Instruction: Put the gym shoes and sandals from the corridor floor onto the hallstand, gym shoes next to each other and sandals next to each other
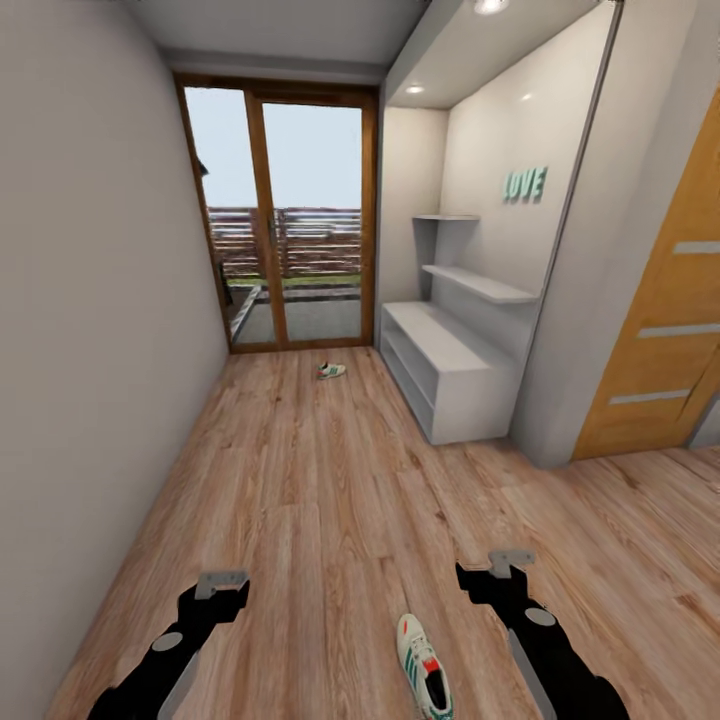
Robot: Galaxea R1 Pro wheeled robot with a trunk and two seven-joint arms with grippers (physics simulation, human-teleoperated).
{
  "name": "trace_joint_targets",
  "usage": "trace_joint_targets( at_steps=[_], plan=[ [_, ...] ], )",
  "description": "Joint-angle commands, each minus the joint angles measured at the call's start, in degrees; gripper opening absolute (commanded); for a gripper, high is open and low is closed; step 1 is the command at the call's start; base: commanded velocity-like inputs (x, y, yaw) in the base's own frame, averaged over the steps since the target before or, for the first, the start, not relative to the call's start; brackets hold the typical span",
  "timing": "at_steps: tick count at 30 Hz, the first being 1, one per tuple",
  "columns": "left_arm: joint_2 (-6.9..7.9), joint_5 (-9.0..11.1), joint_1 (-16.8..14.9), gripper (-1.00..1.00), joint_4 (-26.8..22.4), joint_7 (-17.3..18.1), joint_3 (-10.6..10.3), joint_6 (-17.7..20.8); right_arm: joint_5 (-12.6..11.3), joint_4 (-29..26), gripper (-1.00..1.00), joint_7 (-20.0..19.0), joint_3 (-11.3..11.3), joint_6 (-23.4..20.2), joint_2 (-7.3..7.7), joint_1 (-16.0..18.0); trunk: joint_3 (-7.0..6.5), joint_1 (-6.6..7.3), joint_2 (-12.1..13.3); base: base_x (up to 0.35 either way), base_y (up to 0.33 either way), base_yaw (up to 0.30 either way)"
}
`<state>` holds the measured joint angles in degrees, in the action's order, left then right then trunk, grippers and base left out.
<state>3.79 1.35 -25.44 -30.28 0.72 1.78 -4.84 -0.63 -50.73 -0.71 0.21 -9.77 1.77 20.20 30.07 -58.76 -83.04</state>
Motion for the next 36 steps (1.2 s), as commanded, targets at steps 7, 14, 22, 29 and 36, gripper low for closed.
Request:
trace_joint_targets(
  at_steps=[7,14,22,29,36],
  plan=[
    [0.06,0.08,0.03,1.00,-0.15,0.14,-0.35,-0.35,-0.04,4.07,1.00,-0.10,-0.02,-0.20,-0.01,0.08,0.06,0.03,-0.03,-0.298,0.101,0.000],
    [-0.07,-0.13,-0.02,1.00,-0.29,0.15,-0.64,-0.30,-0.06,5.84,1.00,-0.11,-0.05,-0.10,0.05,0.09,0.06,0.03,-0.03,-0.187,0.064,0.000],
    [-0.08,-0.62,-0.47,1.00,-0.61,5.73,-2.44,-0.05,-0.07,6.73,1.00,-0.08,-0.01,-0.11,0.07,0.10,0.06,0.03,-0.03,-0.038,0.013,0.000],
    [0.31,-0.81,-0.77,1.00,-5.64,9.48,-2.95,4.00,-0.07,6.86,1.00,-0.09,0.02,-0.15,0.06,0.10,0.24,-0.19,-0.44,-0.003,0.001,0.000],
    [0.45,-0.78,-0.84,1.00,-10.90,9.33,-2.81,9.76,-0.07,6.87,1.00,-0.02,-0.01,-0.16,0.01,0.10,1.50,-1.72,-3.24,0.000,0.000,0.000]
  ],
)
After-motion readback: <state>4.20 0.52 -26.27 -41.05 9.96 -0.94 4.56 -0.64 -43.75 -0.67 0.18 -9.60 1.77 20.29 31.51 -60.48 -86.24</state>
